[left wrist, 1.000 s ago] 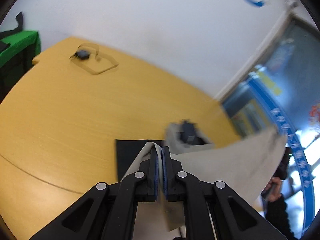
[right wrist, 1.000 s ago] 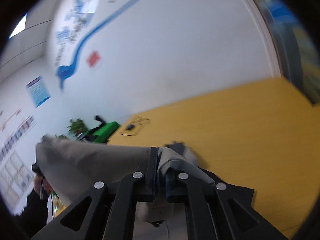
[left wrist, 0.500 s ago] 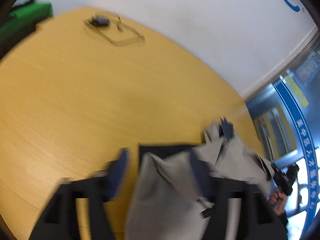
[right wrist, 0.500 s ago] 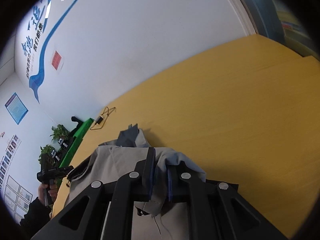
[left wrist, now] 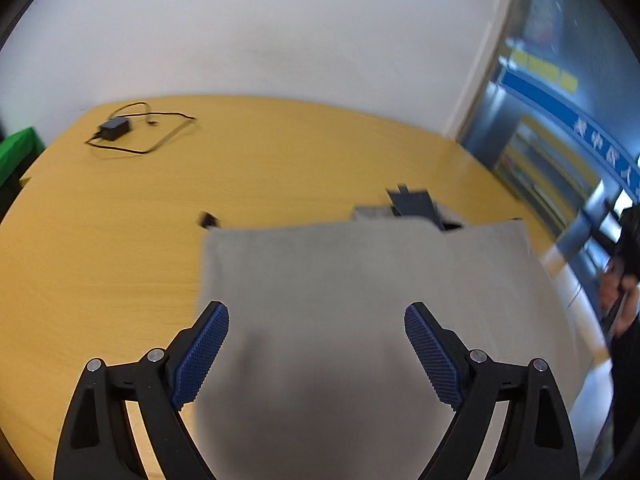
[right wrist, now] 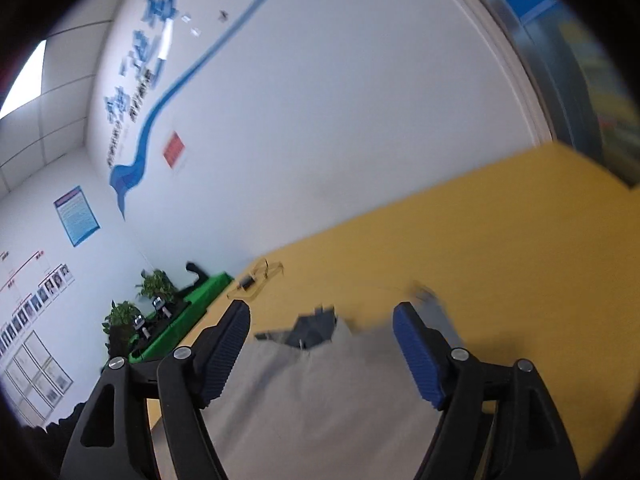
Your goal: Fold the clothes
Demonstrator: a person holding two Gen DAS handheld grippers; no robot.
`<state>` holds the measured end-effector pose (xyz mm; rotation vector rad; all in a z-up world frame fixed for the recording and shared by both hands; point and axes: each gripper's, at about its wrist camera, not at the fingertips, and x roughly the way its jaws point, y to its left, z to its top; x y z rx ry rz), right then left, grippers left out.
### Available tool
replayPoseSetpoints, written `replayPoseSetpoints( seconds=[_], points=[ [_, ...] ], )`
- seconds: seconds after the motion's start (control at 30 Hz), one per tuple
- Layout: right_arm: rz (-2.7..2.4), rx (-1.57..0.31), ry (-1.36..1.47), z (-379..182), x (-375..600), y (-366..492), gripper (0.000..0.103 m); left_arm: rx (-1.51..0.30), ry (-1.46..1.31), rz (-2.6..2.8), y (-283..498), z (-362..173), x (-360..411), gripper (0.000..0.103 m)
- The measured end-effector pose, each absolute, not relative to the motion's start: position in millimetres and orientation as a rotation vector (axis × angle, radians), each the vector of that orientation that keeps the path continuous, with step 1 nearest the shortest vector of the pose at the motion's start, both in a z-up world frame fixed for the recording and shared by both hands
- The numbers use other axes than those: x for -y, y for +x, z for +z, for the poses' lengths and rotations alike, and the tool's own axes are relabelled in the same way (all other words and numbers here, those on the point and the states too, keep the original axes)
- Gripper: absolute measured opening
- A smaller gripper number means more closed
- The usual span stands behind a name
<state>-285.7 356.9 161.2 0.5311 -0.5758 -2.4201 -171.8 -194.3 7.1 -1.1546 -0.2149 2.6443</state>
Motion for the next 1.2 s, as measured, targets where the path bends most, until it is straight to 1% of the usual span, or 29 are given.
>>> replayPoseSetpoints(
  seconds=[0.07,0.13,0.23,0.33,0.43,0.5,0.57,0.63,0.7,0.77,0.83,0.93,1.1,1.2],
  points=[
    [-2.424,0.507,0.56,162,-348,-284,0.078,0.179,-1.188,2.649,-182,-9,182,0.092],
    [-2.374,0.354,0.782,143,-319,-296,0.078,0.16,-1.247,2.694,-195,-27,183,0.092],
    [-2.344,0.155,1.001,103,-279,-306,0.078,0.163,-1.309,2.745,-200,-44,191,0.092],
    [-2.353,0.096,1.191,69,-263,-313,0.077,0.151,-1.335,2.764,-198,-51,191,0.092],
    [-2.352,0.236,1.16,74,-270,-277,0.077,0.077,-1.349,2.782,-199,-50,184,0.093],
    [-2.338,0.311,1.1,90,-277,-238,0.077,0.006,-1.356,2.797,-198,-49,176,0.094],
    [-2.352,0.337,1.034,110,-286,-181,0.077,-0.027,-1.35,2.805,-197,-48,172,0.094],
    [-2.401,0.382,1.028,113,-301,-120,0.078,-0.054,-1.351,2.804,-199,-47,171,0.094],
    [-2.44,0.542,1.108,95,-322,-68,0.078,-0.101,-1.357,2.815,-202,-45,171,0.094],
    [-2.433,0.717,1.202,70,-337,-42,0.078,-0.195,-1.349,2.859,-203,-41,166,0.094],
    [-2.436,0.829,1.274,44,-341,-28,0.078,-0.25,-1.356,2.858,-204,-42,161,0.094],
    [-2.454,0.908,1.267,23,-339,-36,0.078,-0.289,-1.364,2.85,-204,-46,158,0.094],
    [-2.523,1.058,1.093,11,-338,-60,0.078,-0.175,-1.379,2.82,-208,-51,169,0.097],
    [-2.621,1.08,1.038,10,-329,-70,0.081,-0.112,-1.387,2.802,-210,-54,172,0.099]
  ],
)
